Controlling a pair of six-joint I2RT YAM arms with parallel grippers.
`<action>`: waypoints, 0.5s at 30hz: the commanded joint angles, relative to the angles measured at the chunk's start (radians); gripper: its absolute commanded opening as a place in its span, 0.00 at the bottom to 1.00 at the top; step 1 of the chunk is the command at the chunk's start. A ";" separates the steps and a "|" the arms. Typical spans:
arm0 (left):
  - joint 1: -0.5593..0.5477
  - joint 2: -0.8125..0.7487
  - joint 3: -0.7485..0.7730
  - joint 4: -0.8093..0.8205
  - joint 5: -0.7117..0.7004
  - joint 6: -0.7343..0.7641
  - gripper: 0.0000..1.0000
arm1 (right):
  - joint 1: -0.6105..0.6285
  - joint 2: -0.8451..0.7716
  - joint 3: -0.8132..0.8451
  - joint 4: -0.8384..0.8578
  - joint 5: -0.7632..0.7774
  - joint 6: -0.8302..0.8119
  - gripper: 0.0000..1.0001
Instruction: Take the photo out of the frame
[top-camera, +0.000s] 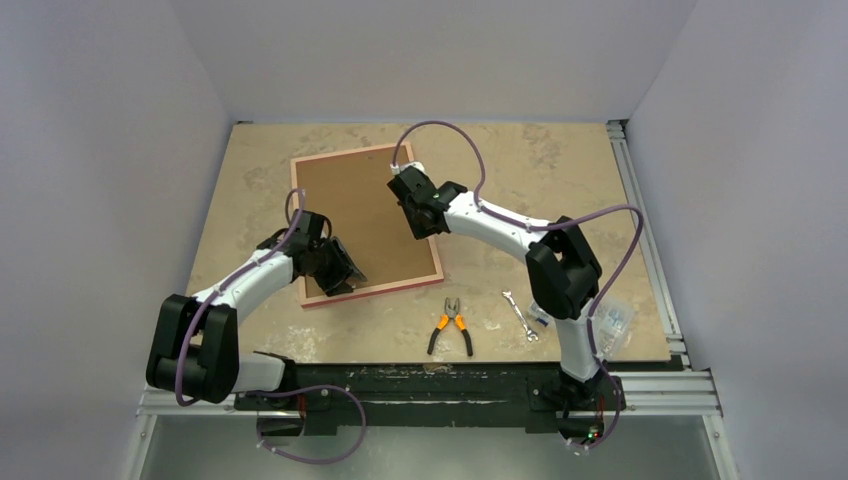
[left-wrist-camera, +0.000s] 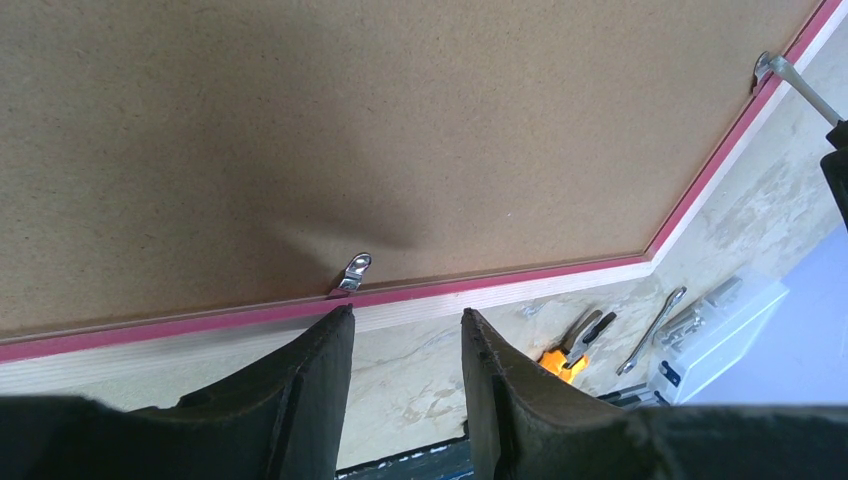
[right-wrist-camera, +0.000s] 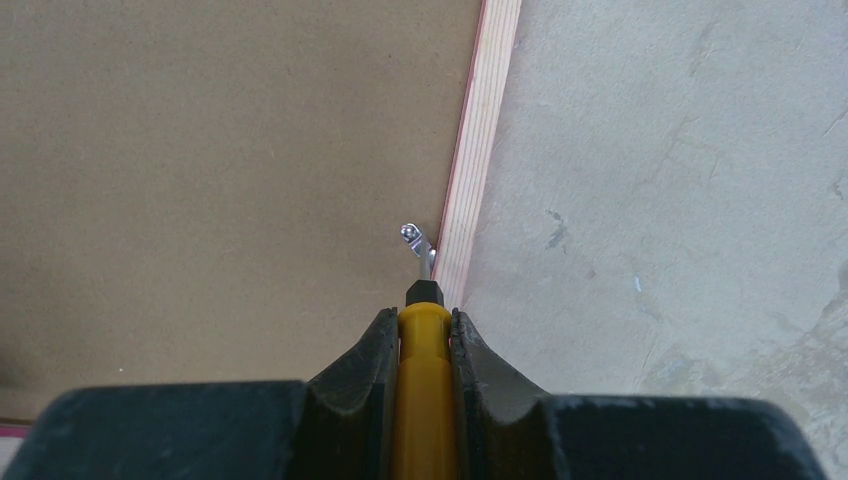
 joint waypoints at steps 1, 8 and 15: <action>0.003 0.005 -0.013 0.008 -0.016 -0.001 0.42 | -0.002 0.008 0.012 -0.057 -0.128 0.011 0.00; 0.003 0.002 -0.013 0.007 -0.020 0.001 0.42 | -0.001 -0.008 0.004 -0.039 -0.178 0.053 0.00; 0.003 0.005 -0.014 0.010 -0.016 0.000 0.42 | -0.002 -0.036 -0.028 -0.010 -0.236 0.109 0.00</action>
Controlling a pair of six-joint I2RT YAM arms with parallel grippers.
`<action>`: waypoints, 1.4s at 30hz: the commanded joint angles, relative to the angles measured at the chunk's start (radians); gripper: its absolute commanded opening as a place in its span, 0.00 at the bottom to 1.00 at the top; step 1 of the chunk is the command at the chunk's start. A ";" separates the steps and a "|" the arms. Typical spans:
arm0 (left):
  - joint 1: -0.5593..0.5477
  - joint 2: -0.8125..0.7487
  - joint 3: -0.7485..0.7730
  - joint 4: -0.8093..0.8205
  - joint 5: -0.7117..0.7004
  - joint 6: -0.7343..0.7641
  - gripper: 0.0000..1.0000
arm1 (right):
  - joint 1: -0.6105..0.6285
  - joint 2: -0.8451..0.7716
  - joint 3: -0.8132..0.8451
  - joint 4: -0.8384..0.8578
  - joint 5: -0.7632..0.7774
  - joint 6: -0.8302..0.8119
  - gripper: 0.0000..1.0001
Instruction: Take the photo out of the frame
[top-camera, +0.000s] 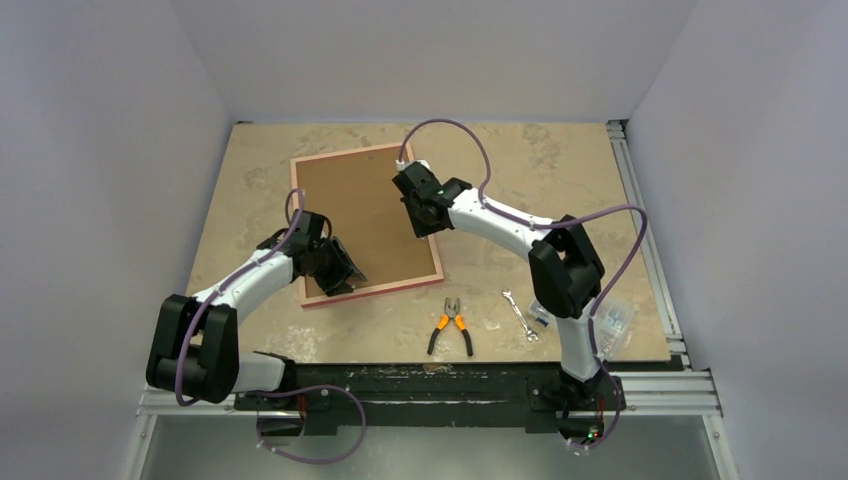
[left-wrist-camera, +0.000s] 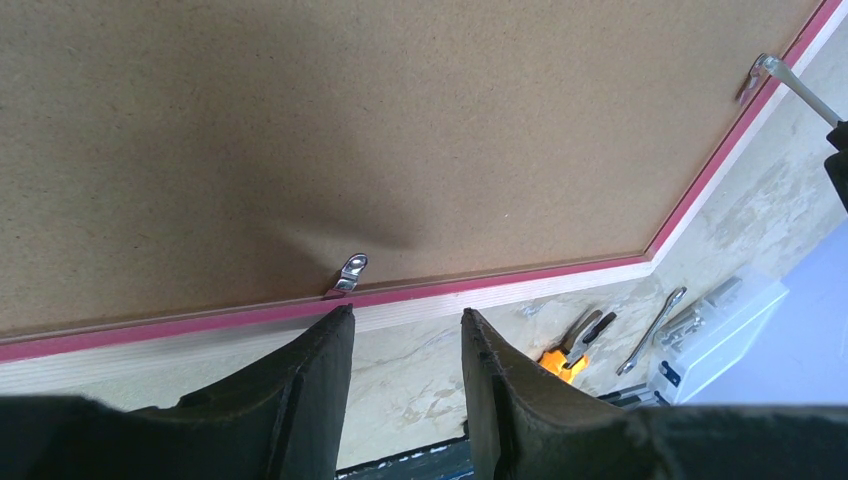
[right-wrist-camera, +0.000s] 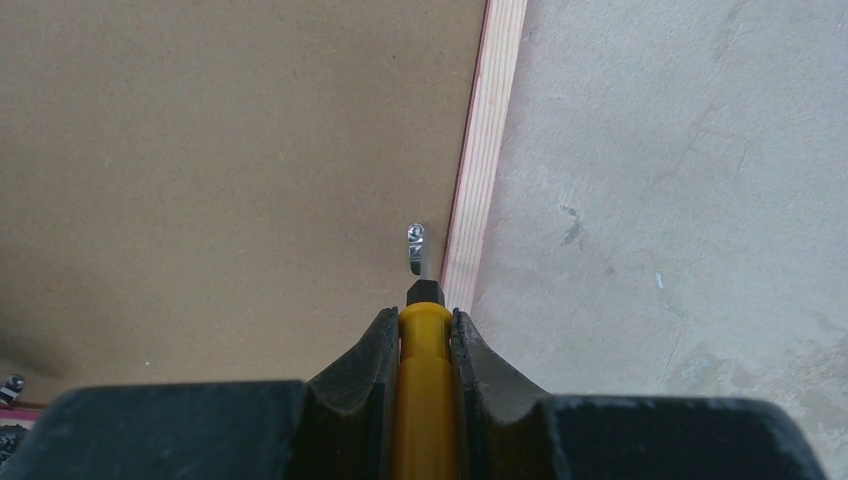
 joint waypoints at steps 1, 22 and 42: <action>0.003 0.005 -0.015 0.009 -0.016 0.001 0.42 | 0.019 -0.037 -0.037 -0.003 -0.154 0.079 0.00; -0.001 -0.108 -0.027 0.076 -0.006 0.065 0.55 | 0.022 -0.416 -0.280 0.125 -0.143 0.179 0.00; -0.457 -0.032 0.208 0.055 -0.090 0.644 0.70 | 0.016 -1.164 -0.870 0.245 0.015 0.303 0.00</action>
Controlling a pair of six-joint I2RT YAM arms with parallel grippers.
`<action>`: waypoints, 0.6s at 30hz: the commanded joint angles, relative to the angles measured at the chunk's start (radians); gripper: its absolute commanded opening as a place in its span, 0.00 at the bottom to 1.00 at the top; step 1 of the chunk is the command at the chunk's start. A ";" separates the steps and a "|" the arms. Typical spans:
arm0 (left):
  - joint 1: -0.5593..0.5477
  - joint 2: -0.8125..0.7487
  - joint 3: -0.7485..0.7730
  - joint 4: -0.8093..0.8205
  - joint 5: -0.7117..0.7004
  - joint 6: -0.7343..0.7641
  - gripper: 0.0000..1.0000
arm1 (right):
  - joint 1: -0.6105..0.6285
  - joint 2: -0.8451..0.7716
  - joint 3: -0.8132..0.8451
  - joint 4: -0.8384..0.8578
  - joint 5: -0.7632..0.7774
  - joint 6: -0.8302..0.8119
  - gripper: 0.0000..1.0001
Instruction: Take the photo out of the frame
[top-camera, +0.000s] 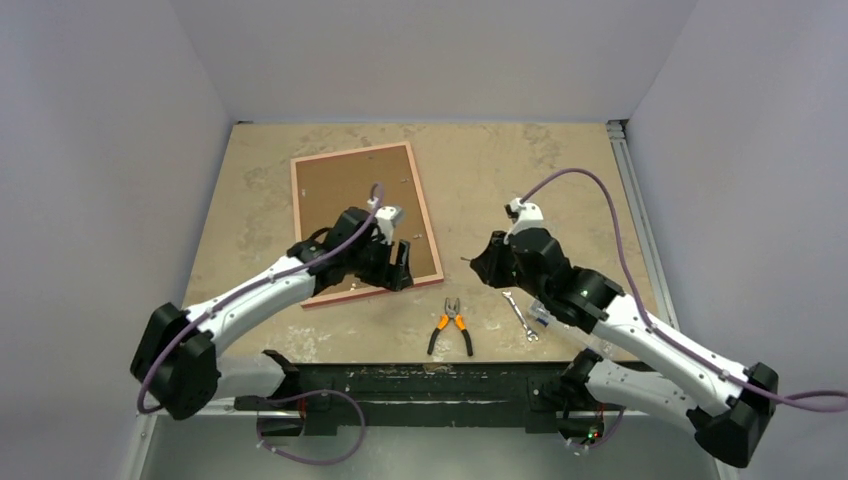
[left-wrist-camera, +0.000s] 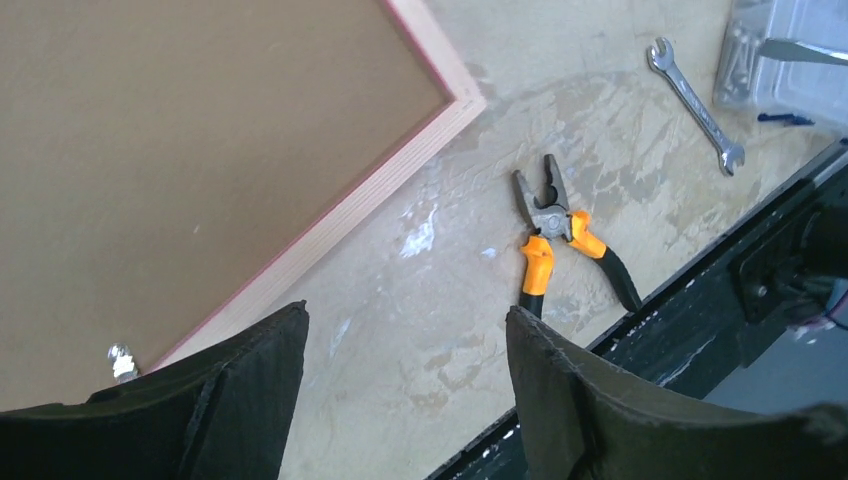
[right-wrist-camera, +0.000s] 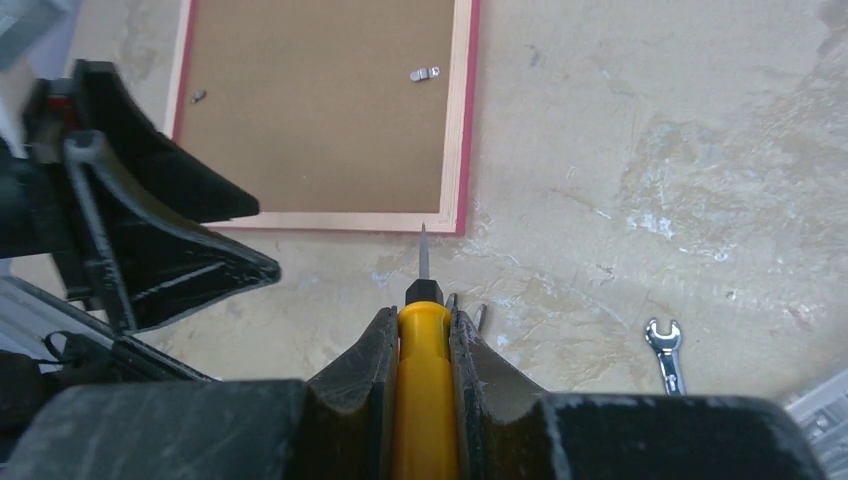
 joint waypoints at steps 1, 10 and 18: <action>-0.087 0.147 0.152 -0.055 -0.016 0.231 0.69 | -0.005 -0.133 -0.035 0.018 0.074 0.027 0.00; -0.285 0.425 0.344 -0.141 -0.280 0.452 0.63 | -0.005 -0.363 -0.066 -0.098 0.124 0.028 0.00; -0.343 0.553 0.419 -0.158 -0.444 0.471 0.58 | -0.005 -0.449 -0.064 -0.172 0.156 0.026 0.00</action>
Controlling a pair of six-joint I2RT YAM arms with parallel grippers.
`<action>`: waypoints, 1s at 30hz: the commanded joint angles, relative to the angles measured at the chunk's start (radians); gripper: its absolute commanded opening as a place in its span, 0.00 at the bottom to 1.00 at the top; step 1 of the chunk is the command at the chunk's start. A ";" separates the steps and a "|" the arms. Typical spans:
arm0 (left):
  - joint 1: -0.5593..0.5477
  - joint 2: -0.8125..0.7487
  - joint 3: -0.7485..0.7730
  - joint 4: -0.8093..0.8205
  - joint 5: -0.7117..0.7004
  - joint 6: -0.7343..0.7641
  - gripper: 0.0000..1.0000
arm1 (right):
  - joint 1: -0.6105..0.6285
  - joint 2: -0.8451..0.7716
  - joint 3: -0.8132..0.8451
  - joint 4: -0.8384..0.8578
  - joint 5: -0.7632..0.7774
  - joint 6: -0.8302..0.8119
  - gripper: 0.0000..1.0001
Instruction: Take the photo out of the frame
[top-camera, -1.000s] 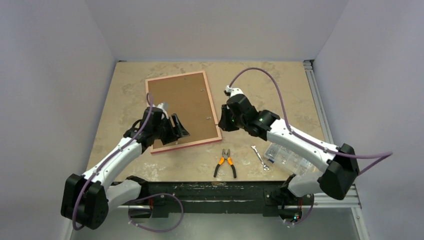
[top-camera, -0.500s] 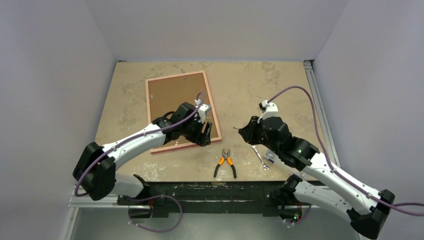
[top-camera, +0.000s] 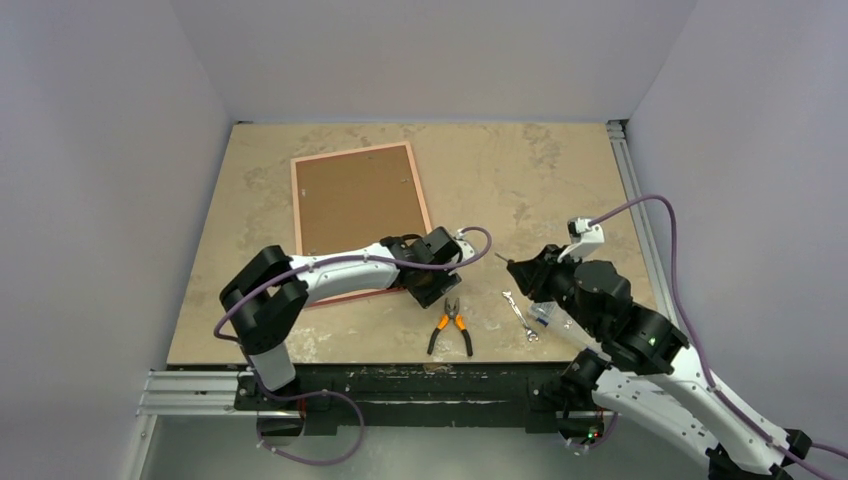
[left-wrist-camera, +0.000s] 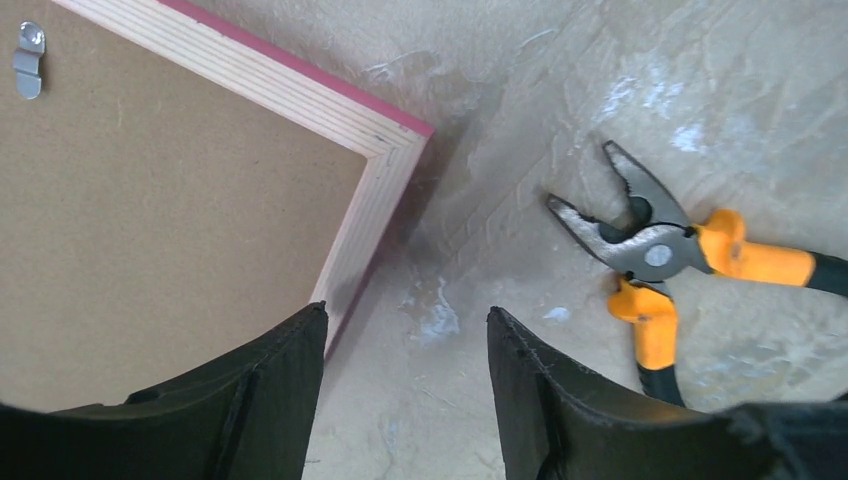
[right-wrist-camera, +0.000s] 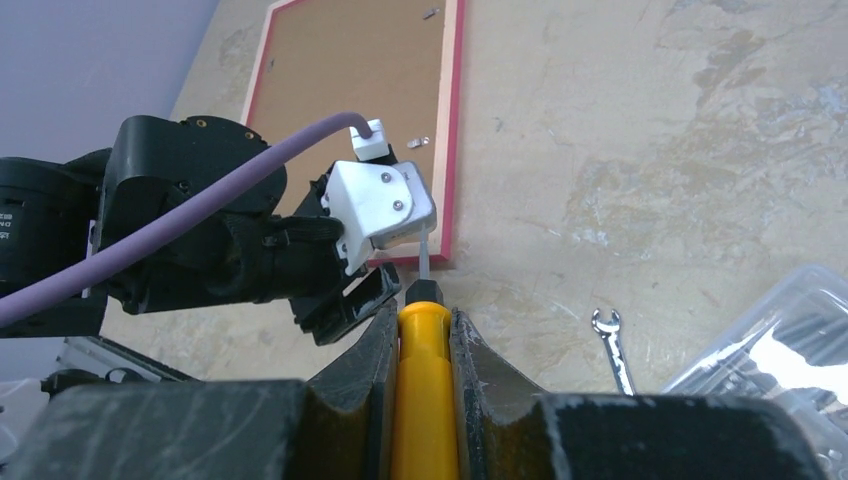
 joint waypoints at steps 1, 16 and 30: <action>-0.005 0.026 0.052 -0.014 -0.134 0.050 0.57 | -0.003 -0.025 -0.004 -0.037 0.045 0.010 0.00; -0.002 0.132 0.089 -0.089 -0.163 0.011 0.34 | -0.004 0.005 -0.001 -0.025 0.041 0.008 0.00; 0.134 0.107 0.117 -0.110 -0.031 -0.295 0.00 | -0.004 -0.008 -0.038 -0.016 0.016 0.033 0.00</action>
